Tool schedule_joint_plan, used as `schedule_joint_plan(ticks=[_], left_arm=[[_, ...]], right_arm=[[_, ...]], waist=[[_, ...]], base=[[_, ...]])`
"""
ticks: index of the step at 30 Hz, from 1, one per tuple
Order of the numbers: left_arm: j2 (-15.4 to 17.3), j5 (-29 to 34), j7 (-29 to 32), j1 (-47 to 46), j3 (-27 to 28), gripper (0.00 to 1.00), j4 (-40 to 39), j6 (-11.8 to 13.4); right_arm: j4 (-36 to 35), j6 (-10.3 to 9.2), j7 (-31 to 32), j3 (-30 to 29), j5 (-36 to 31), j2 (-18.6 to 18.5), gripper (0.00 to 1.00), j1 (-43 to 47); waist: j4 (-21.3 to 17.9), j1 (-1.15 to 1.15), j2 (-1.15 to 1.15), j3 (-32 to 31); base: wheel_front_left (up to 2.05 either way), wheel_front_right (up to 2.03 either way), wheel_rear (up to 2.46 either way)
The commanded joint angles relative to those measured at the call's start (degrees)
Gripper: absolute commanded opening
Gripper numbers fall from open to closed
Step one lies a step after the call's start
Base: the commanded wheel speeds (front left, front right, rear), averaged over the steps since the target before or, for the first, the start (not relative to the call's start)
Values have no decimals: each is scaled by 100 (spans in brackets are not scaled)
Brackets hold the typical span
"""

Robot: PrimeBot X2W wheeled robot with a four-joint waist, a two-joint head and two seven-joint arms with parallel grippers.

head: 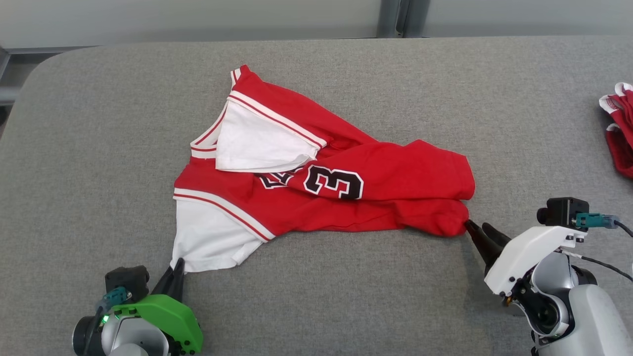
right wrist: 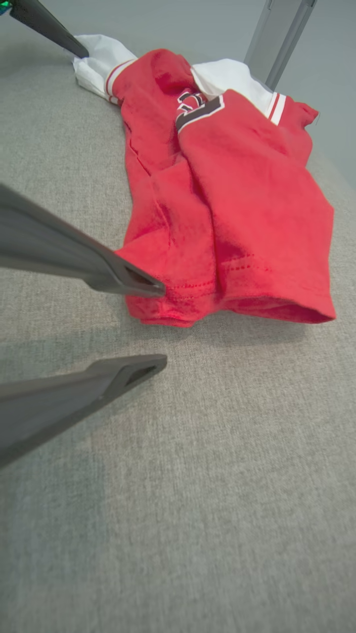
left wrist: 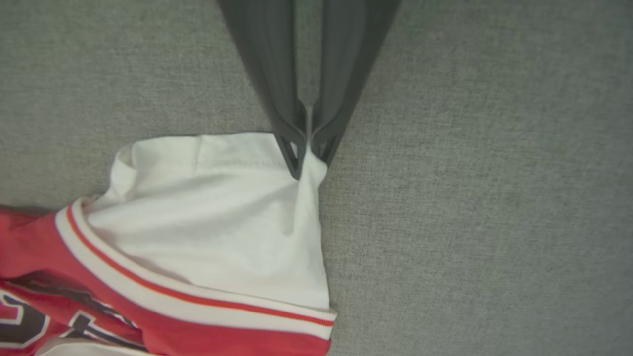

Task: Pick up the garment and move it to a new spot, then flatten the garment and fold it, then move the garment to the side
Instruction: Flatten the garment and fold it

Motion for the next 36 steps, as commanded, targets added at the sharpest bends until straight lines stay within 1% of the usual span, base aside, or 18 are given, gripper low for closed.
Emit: schedule_joint_plan(ticks=[1,6,8,10,12,14,16,17,22,26,31,36], left_arm=[[64,-58,6,39,-4,0,-35,23],[74,-49,12,30,-39,0,-82,46],[80,-49,15,17,-55,0,-96,49],[84,-51,8,12,-60,0,-104,53],[94,-62,8,11,-63,0,-118,62],[96,-65,13,3,-71,0,-122,61],[88,-78,16,2,-79,0,-136,75],[85,-85,14,2,-79,0,-140,86],[80,-135,-69,-7,-46,0,-163,80],[22,-277,-207,-53,50,0,-311,14],[-15,-551,-334,-79,250,0,-787,-47],[14,-783,-438,-64,502,0,-1482,29]], right_arm=[[32,-1,44,43,39,2,56,-4],[147,-1,-23,163,146,9,54,-118],[227,0,-62,220,223,10,51,-190],[262,-1,-71,256,250,10,51,-231],[311,-1,-98,349,323,11,49,-303],[346,0,-124,439,356,10,40,-383],[364,-1,-155,520,374,11,16,-436],[351,-1,-178,548,368,10,0,-460],[201,0,-253,663,282,5,0,-503],[-65,0,-282,705,257,-39,0,-506],[-603,0,-308,666,306,-92,0,-434],[-1214,0,-357,526,277,-191,0,-396]], waist=[[-2,0,0,6],[22,0,0,37],[47,0,0,52],[58,0,0,61],[76,0,0,80],[95,0,0,97],[115,0,0,103],[122,0,0,103],[138,0,0,104],[128,0,0,101],[134,0,0,79],[131,0,0,44]], base=[[0,0,0],[0,0,0],[0,0,0],[0,0,0],[0,0,0],[0,0,0],[0,0,0],[0,0,0],[0,0,0],[0,0,0],[0,0,0],[0,0,0]])
